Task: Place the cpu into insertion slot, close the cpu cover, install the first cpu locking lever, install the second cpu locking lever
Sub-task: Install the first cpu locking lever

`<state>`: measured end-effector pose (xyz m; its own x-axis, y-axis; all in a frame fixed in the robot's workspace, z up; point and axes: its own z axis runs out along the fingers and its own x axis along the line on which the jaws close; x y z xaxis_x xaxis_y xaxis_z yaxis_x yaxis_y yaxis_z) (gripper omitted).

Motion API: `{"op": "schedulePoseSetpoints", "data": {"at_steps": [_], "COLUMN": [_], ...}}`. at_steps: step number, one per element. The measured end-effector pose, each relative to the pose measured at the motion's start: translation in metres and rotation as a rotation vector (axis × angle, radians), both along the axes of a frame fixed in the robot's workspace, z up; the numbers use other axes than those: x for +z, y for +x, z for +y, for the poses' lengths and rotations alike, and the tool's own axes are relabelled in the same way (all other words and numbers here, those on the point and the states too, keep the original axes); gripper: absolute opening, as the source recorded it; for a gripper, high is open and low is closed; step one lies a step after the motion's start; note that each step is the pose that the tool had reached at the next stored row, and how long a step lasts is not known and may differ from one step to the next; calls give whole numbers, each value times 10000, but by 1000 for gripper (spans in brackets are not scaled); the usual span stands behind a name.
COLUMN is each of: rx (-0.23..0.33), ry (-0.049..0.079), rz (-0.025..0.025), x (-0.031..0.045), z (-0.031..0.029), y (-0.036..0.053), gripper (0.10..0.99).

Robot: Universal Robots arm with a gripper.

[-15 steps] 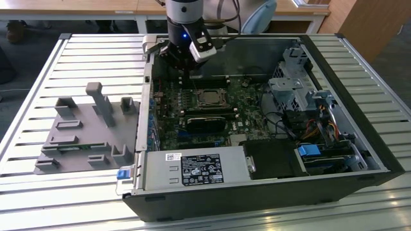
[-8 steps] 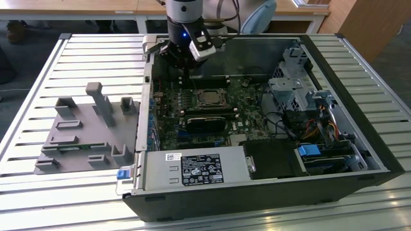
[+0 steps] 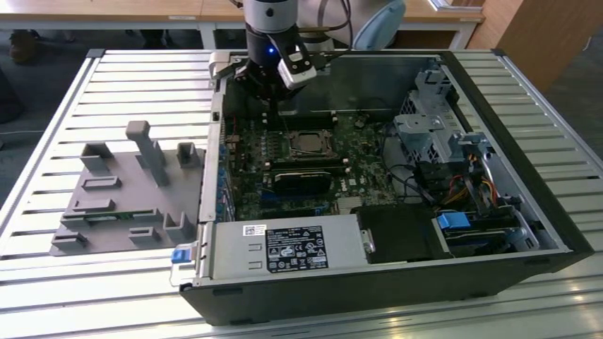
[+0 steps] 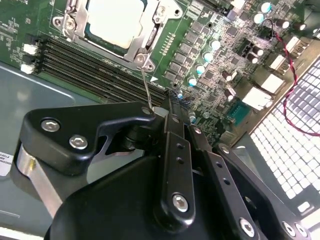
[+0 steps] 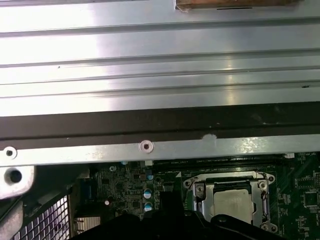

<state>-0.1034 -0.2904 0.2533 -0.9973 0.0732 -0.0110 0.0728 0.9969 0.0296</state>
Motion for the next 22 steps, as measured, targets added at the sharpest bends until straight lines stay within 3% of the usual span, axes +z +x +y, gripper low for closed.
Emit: {"op": "schedulePoseSetpoints", "data": {"at_steps": [12,19,22], "rx": [-1,1,3], "ry": [0,0,139], "rz": [0,29,28], "x": [-5,-28,-37], "z": [11,19,19], "y": [231,506,519], "gripper": [118,118,118]}}
